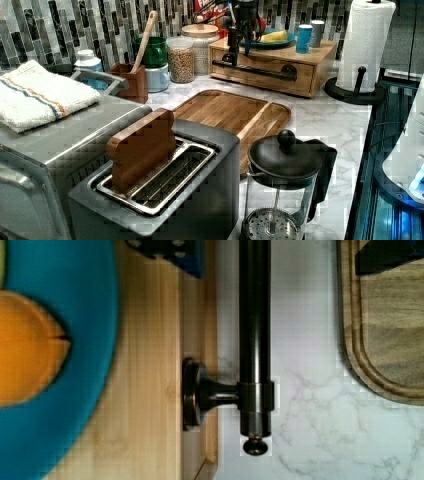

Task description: Open the drawer.

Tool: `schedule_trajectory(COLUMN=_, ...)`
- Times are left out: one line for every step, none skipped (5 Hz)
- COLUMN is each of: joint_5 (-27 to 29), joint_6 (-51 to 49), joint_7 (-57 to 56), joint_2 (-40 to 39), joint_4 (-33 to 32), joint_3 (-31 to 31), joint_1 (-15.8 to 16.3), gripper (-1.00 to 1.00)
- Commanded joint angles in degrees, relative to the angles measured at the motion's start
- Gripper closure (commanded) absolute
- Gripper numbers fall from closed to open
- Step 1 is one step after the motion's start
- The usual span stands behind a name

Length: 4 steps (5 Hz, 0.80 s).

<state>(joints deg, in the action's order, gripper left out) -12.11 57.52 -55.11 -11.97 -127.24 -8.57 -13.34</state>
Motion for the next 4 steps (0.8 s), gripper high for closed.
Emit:
schedule_trajectory(joint_5=-1.0, joint_6=1.2, joint_7=0.5, joint_2=-2.3, joint_4=-1.5, joint_3=-0.1, joint_1=0.8, gripper=-1.00)
schedule_trajectory(joint_5=-3.0, joint_6=4.0, joint_7=5.2, joint_2=-2.6, joint_4=-2.6, joint_3=-0.5, joint_1=2.8, gripper=-1.00)
schedule_trajectory(joint_5=0.3, joint_6=1.9, joint_7=2.8, joint_2=-3.4, joint_4=-1.1, joint_3=1.5, joint_1=2.3, gripper=-1.00)
schedule_trajectory(joint_5=1.0, joint_6=2.1, joint_7=2.3, joint_2=-5.7, joint_4=0.7, joint_3=2.1, joint_1=3.2, gripper=-1.00)
